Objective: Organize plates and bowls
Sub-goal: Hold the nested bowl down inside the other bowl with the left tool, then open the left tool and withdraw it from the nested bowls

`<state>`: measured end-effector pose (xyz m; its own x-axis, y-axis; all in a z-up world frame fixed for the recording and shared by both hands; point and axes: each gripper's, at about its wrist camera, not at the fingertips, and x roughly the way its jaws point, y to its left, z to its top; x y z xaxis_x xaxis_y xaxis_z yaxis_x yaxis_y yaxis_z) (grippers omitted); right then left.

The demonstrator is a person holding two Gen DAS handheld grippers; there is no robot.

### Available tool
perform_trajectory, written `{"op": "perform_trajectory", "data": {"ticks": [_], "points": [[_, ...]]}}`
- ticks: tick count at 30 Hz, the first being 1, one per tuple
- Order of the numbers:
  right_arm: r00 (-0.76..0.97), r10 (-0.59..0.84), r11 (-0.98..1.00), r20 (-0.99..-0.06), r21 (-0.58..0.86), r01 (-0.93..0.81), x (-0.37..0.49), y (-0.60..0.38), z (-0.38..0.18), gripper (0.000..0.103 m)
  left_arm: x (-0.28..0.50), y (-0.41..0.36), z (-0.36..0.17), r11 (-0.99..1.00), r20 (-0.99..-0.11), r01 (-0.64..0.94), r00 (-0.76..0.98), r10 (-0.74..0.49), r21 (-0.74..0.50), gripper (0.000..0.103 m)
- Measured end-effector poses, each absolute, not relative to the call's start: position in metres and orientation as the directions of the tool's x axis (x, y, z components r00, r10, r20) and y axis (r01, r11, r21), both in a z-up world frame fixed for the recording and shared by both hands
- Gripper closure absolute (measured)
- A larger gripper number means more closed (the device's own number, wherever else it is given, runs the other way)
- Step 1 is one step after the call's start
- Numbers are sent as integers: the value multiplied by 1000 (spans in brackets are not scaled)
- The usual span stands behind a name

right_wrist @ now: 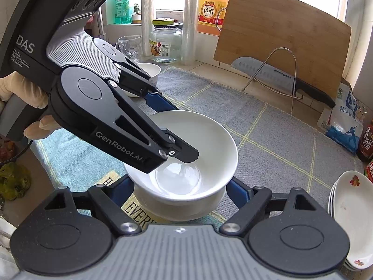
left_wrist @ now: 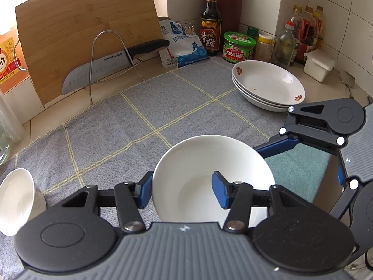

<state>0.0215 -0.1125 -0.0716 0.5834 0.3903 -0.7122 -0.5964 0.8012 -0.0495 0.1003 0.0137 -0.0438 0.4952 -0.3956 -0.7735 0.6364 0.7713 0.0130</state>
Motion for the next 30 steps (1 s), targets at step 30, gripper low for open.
{"op": "perform_trajectory", "data": {"ticks": [30], "points": [[564, 390, 805, -728, -28, -592, 24, -114, -83, 14, 102, 10, -58, 763, -786, 646, 481, -388, 19, 51]]}}
